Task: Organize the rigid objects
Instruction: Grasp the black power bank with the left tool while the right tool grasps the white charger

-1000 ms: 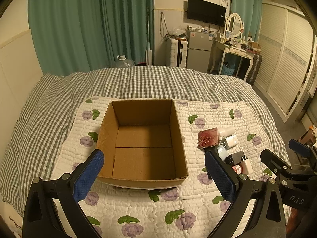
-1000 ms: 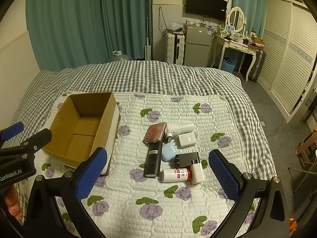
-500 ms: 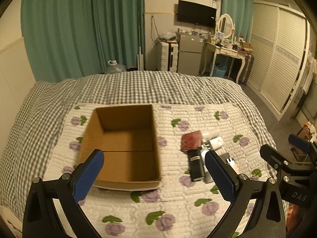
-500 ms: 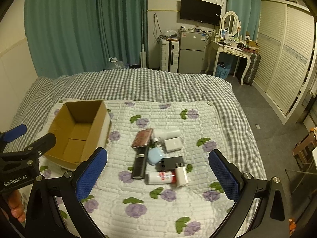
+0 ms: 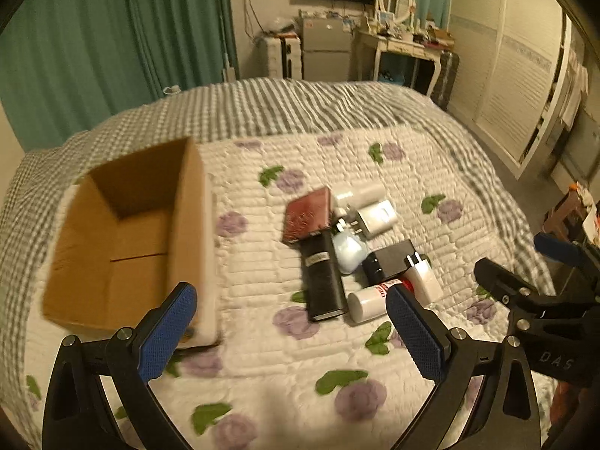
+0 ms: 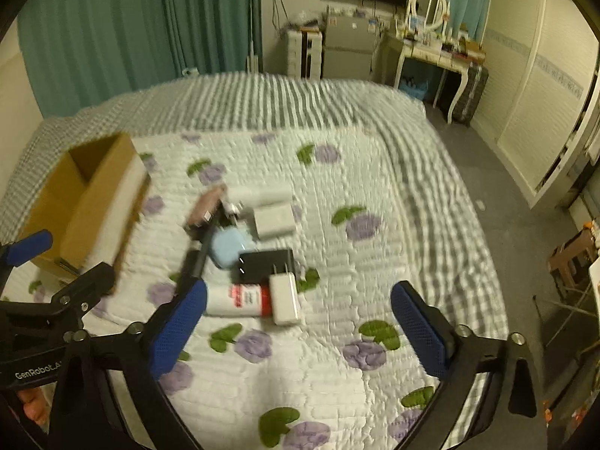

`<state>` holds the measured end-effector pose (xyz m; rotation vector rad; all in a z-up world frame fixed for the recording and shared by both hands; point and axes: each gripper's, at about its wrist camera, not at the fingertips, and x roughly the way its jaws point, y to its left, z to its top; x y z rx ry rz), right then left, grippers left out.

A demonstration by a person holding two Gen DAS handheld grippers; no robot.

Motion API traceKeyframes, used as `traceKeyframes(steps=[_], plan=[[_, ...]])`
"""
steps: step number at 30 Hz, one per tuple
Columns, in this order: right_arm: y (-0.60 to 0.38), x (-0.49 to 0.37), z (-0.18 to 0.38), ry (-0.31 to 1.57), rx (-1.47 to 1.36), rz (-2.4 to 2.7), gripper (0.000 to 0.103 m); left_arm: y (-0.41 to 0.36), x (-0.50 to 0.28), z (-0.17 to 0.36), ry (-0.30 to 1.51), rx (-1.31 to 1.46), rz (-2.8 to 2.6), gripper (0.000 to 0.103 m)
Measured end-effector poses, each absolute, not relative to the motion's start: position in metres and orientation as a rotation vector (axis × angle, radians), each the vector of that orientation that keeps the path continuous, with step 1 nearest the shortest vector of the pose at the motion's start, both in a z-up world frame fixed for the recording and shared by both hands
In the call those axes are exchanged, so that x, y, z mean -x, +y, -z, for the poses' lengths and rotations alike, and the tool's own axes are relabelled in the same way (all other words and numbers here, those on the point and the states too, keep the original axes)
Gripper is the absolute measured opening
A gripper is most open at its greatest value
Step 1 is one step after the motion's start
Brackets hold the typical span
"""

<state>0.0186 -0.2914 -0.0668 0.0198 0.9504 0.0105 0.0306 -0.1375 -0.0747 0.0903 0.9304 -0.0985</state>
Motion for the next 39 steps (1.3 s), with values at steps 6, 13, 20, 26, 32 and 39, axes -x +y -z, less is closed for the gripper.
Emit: traceKeyframes(steps=[6, 13, 20, 26, 32, 39], plan=[[-0.312, -0.041, 0.116, 1.037, -0.069, -0.039, 0.084, -0.156, -0.061, 0.116, 0.982, -0.121, 0.117, 0.101], [-0.307, -0.067, 0.161, 1.121, -0.077, -0.122, 0.071, -0.157, -0.093, 0.149, 1.032, -0.116, 0.103, 0.101], [-0.299, -0.084, 0.187, 1.161, -0.122, -0.156, 0.042, -0.163, -0.11, 0.177, 1.085, -0.138, 0.102, 0.101], [-0.299, -0.084, 0.185, 1.148, -0.142, -0.163, 0.027, -0.165, -0.116, 0.195, 1.13, -0.124, 0.125, 0.094], [-0.303, -0.077, 0.179, 1.147, -0.147, -0.153, 0.027, -0.167, -0.113, 0.197, 1.167, -0.111, 0.18, 0.044], [-0.301, -0.067, 0.164, 1.139, -0.13, -0.134, 0.027, -0.15, -0.093, 0.172, 1.139, -0.062, 0.2, 0.039]])
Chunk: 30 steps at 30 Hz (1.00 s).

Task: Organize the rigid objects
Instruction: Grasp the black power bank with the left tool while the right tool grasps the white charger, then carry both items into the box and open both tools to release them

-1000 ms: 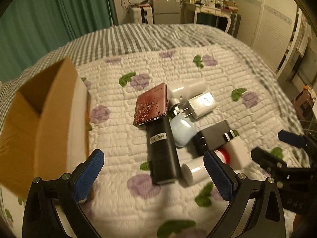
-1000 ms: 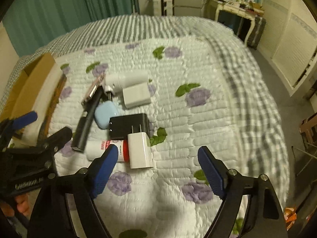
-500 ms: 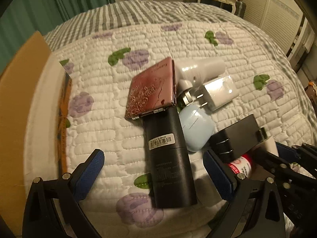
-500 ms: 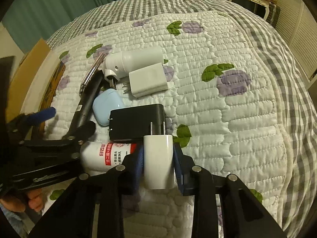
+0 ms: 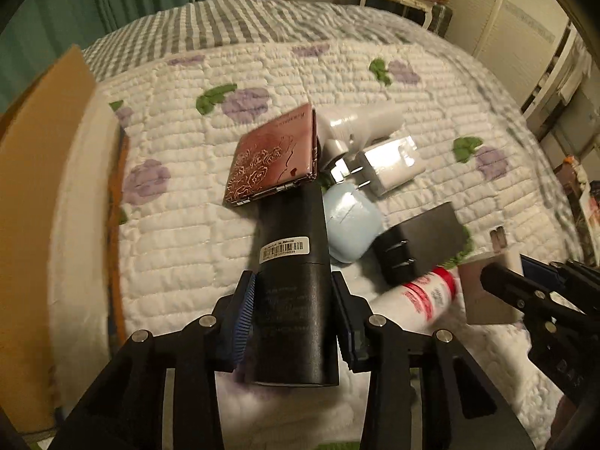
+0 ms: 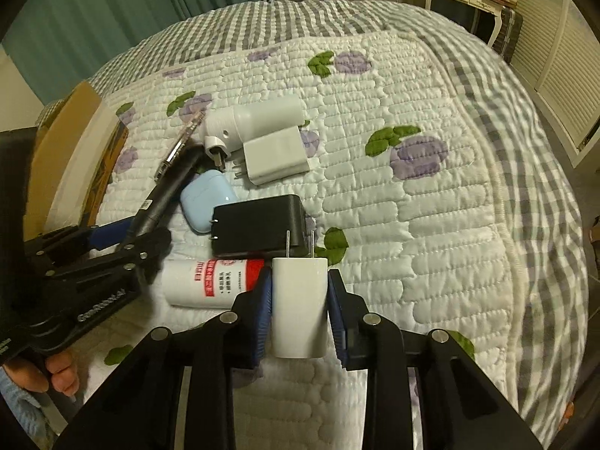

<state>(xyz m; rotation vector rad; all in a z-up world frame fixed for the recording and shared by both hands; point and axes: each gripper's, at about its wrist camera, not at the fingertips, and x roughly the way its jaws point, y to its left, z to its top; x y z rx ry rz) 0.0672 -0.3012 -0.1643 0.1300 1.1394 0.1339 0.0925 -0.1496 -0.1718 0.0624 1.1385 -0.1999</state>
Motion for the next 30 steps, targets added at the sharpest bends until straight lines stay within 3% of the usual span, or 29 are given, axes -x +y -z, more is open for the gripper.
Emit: traceKeyframes(steps=[8, 10, 20, 30], plan=[[-0.287, -0.056, 0.119, 1.086, -0.094, -0.137, 0.027, -0.14, -0.07, 0.127, 1.083, -0.065, 0.249, 0.034], [-0.282, -0.052, 0.106, 1.072, -0.082, -0.139, 0.027, -0.139, -0.07, 0.118, 1.068, -0.064, 0.261, 0.027], [-0.263, -0.033, 0.048, 1.012, -0.033, -0.137, 0.027, -0.122, -0.049, 0.067, 0.986, -0.025, 0.284, 0.026], [-0.206, -0.038, -0.038, 0.875, 0.046, -0.203, 0.027, -0.059, -0.051, -0.028, 0.778, 0.01, 0.21, 0.026]])
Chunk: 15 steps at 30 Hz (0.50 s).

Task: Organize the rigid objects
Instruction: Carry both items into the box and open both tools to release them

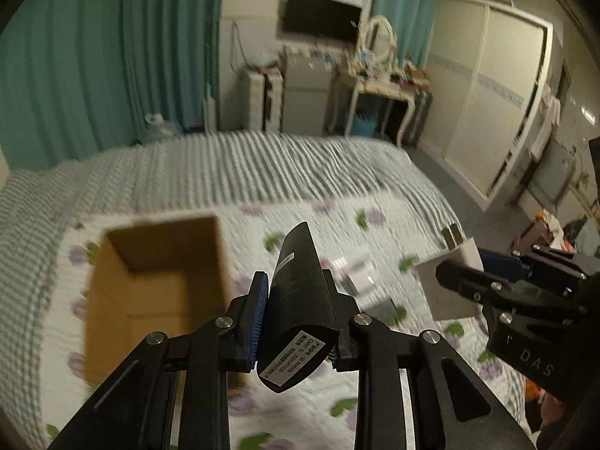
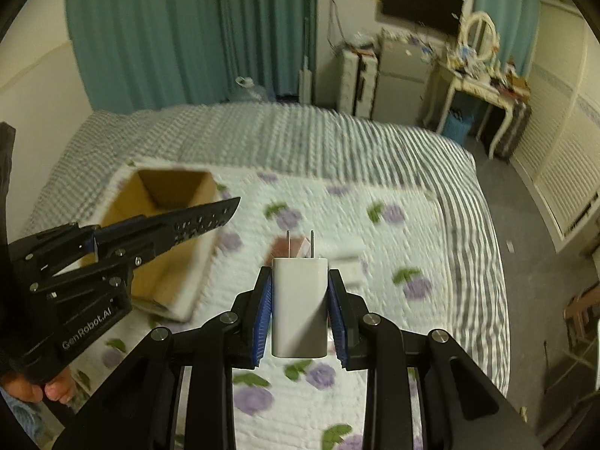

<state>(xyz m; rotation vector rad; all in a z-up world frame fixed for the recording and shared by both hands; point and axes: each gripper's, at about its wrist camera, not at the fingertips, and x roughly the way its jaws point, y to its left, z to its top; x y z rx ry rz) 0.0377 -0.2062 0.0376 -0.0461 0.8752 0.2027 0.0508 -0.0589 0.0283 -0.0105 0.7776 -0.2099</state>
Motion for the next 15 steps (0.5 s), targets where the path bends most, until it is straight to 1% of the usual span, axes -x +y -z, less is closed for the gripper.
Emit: traceKeyframes(steps=[4, 8, 12, 15], plan=[[-0.166, -0.051, -0.063, 0.828, 0.071, -0.261, 0.027, -0.02, -0.055, -0.049, 0.719, 0.009, 0.147, 0.026], [-0.113, -0.069, -0.075, 0.802, 0.098, -0.337, 0.027, 0.016, -0.06, -0.048, 0.694, -0.006, 0.074, 0.026], [-0.065, -0.091, -0.064, 0.833, 0.123, -0.41, 0.027, 0.054, -0.068, -0.029, 0.72, 0.016, 0.022, 0.026], [-0.036, -0.105, -0.045, 0.871, 0.149, -0.435, 0.027, 0.069, -0.072, -0.01, 0.745, 0.023, 0.006, 0.026]])
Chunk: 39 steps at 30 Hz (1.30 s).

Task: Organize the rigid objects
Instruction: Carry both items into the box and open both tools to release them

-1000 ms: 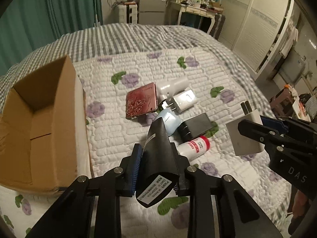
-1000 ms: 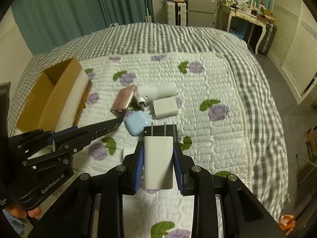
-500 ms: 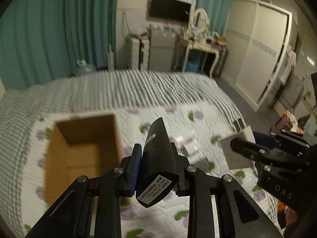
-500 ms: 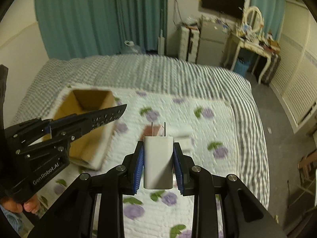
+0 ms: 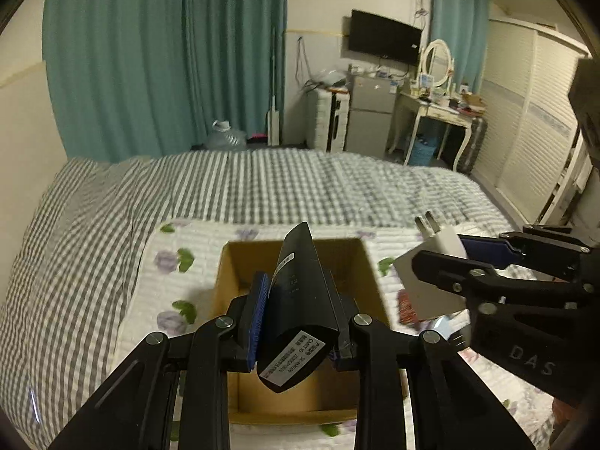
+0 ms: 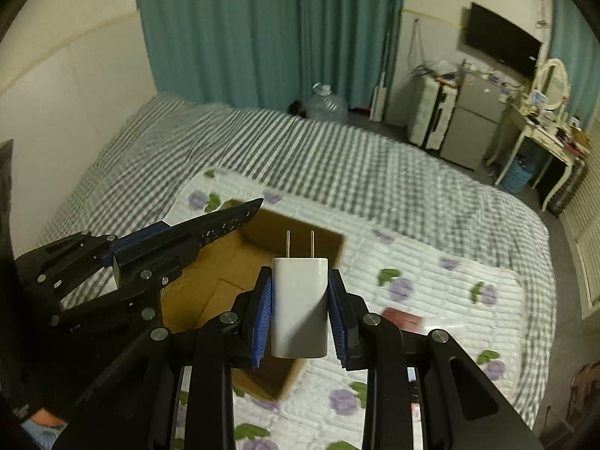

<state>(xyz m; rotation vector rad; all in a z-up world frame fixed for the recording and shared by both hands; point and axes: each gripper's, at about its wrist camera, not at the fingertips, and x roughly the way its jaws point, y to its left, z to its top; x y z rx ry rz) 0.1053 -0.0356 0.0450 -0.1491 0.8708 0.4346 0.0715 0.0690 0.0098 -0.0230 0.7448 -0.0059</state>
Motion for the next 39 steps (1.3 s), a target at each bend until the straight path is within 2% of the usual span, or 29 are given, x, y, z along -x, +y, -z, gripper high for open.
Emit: traceKeyframes(steps=[13, 21, 24, 25, 26, 27, 28, 29, 33, 36, 39], plan=[[-0.003, -0.141, 0.058, 1.064, 0.148, -0.448, 0.027, 0.083, -0.084, 0.074, 0.897, 0.048, 0.017, 0.026], [-0.005, -0.144, 0.081, 1.115, 0.132, -0.457, 0.028, 0.079, -0.087, 0.095, 0.971, 0.036, 0.004, 0.027], [-0.008, -0.144, 0.083, 1.13, 0.122, -0.451, 0.028, 0.079, -0.084, 0.093, 0.976, 0.032, -0.004, 0.031], [-0.008, -0.143, 0.082, 1.132, 0.117, -0.457, 0.028, 0.079, -0.085, 0.091, 0.982, 0.029, -0.007, 0.037], [-0.011, -0.141, 0.077, 1.118, 0.107, -0.466, 0.031, 0.079, -0.085, 0.09, 0.992, 0.027, -0.009, 0.044], [-0.012, -0.14, 0.072, 1.107, 0.105, -0.463, 0.045, 0.079, -0.084, 0.087, 0.997, 0.026, -0.013, 0.055], [-0.015, -0.138, 0.064, 1.09, 0.109, -0.447, 0.063, 0.08, -0.084, 0.084, 0.997, 0.026, -0.019, 0.056], [-0.019, -0.136, 0.056, 1.065, 0.114, -0.425, 0.067, 0.08, -0.083, 0.081, 0.999, 0.027, -0.031, 0.056], [-0.046, -0.128, 0.019, 0.988, 0.097, -0.386, 0.069, 0.078, -0.078, 0.059, 0.991, 0.031, -0.049, 0.057], [-0.076, -0.118, -0.012, 0.926, 0.105, -0.315, 0.082, 0.07, -0.071, 0.036, 0.961, 0.041, -0.042, 0.058], [-0.108, -0.104, -0.036, 0.88, 0.098, -0.268, 0.089, 0.054, -0.063, 0.009, 0.915, 0.018, -0.045, 0.064]])
